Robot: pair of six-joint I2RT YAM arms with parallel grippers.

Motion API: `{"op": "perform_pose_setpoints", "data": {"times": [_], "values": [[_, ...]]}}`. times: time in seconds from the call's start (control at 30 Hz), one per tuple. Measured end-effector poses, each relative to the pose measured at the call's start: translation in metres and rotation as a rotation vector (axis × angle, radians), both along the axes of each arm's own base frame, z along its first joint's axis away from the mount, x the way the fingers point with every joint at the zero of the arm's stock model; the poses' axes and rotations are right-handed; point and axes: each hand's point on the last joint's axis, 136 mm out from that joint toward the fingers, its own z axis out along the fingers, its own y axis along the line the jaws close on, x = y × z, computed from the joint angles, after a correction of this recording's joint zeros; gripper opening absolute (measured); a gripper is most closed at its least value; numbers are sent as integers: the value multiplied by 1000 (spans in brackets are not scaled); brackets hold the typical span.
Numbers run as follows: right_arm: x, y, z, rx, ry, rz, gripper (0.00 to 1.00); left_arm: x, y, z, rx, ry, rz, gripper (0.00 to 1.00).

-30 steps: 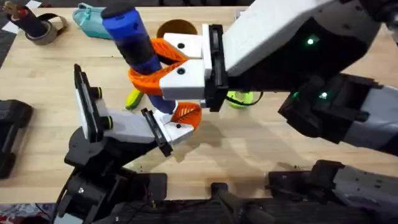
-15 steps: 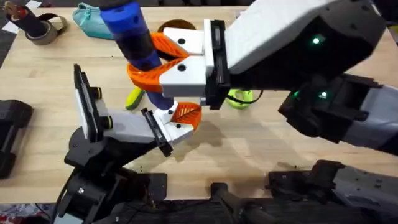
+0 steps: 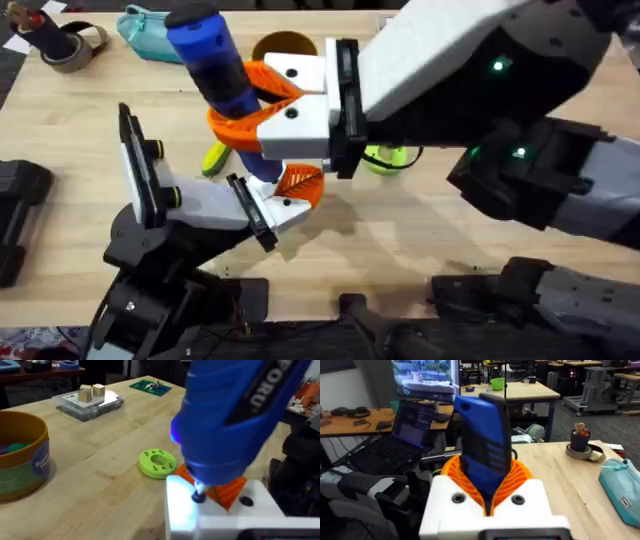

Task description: Pick up the gripper from the table and insert it into the empty holder that is missing its gripper. Then pick up a screw, insert it into the mounting hole, and use the screwdriver to tighten it. Finally, clean up the table by picking up the vegetable and placing it into the bucket.

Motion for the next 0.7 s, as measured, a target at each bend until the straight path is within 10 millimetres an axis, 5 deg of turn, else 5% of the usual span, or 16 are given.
{"op": "perform_pose_setpoints", "data": {"times": [0.7], "values": [[0,0,-2,-7,7,0,30,0,0,0,0,1,0,11]]}}
